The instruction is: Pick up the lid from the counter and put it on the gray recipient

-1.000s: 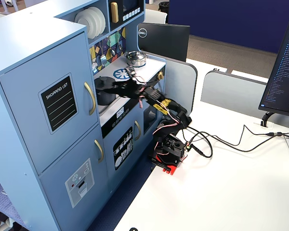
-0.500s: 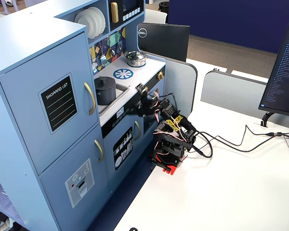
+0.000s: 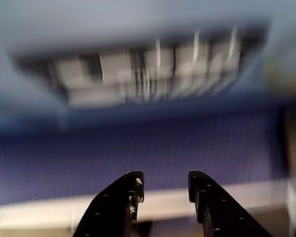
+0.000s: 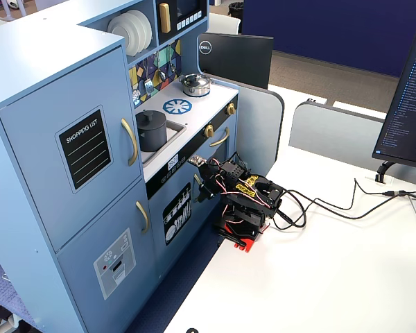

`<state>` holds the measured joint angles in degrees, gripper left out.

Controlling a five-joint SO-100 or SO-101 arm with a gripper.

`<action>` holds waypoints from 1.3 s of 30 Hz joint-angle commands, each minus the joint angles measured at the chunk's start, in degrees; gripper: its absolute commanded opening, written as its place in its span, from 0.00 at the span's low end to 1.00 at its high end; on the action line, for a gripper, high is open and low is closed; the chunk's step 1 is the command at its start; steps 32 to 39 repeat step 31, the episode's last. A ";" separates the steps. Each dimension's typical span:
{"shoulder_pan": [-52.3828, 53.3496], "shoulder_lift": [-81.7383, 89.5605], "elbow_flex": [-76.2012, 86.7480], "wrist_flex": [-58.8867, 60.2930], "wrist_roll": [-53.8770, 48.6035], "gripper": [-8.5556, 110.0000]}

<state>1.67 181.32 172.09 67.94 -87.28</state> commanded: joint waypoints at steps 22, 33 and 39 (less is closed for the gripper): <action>-1.67 0.79 -0.09 19.69 0.70 0.11; -1.67 0.79 -0.09 19.69 0.70 0.11; -1.67 0.79 -0.09 19.69 0.70 0.11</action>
